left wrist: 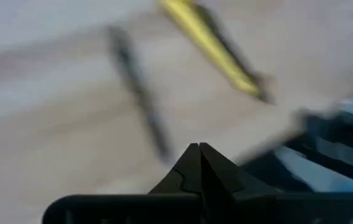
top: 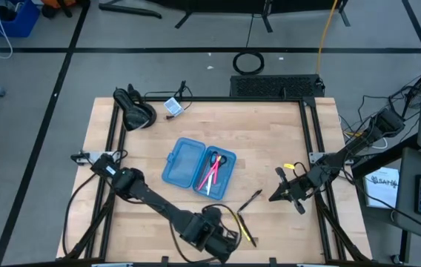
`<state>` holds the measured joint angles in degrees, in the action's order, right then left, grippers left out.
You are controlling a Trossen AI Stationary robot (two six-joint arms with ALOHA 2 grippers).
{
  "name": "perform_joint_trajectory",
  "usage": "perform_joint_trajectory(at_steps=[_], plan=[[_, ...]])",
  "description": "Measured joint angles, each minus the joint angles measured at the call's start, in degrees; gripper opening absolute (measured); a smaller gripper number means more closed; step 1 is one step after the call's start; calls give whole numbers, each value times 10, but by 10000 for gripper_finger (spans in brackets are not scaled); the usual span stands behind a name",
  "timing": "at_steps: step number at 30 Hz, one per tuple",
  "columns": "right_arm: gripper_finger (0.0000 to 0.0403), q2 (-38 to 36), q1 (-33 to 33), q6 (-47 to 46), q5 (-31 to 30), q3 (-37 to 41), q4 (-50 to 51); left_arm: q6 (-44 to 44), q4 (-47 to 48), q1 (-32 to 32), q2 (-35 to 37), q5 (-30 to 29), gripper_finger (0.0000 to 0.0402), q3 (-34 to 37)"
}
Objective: Pick & place school supplies into a supply box
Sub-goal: Put the bottom left black pen into the blue supply box
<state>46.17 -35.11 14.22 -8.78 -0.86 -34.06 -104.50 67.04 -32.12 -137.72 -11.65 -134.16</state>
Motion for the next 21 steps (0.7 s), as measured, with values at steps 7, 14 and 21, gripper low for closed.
perform_joint_trajectory(at_steps=[7,14,21], plan=[[0,0,0,2,0,0,-4,62,18,23,-3,-41,37,6],[0,0,3,1,-2,0,-4,106,-32,49,-25,44,121,5],[0,0,3,1,-3,0,-2,108,-18,61,-63,92,197,6]])
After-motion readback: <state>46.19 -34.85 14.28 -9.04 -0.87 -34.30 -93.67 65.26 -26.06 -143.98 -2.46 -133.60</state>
